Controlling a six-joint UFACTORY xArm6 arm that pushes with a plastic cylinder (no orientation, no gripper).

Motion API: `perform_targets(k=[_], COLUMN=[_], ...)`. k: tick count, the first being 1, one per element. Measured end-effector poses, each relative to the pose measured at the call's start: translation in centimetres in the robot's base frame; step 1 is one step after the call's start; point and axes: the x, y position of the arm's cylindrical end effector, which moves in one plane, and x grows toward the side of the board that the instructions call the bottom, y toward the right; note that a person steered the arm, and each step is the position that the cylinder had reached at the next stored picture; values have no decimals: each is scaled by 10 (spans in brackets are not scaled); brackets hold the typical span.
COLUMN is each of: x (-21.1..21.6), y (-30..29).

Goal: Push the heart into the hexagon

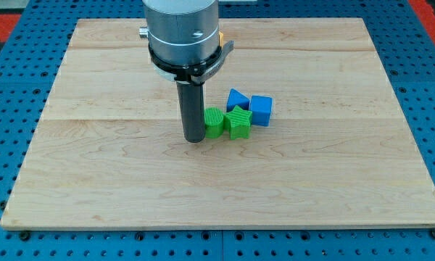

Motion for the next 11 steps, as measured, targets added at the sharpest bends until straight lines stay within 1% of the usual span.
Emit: perform_targets(k=[1,2,5,6,7,8,9,10,11], x=[0,19,19,-65,-182,-261,-271,-277,-288], y=[1,3,0,-66,-120,-125,-79,-44,-36])
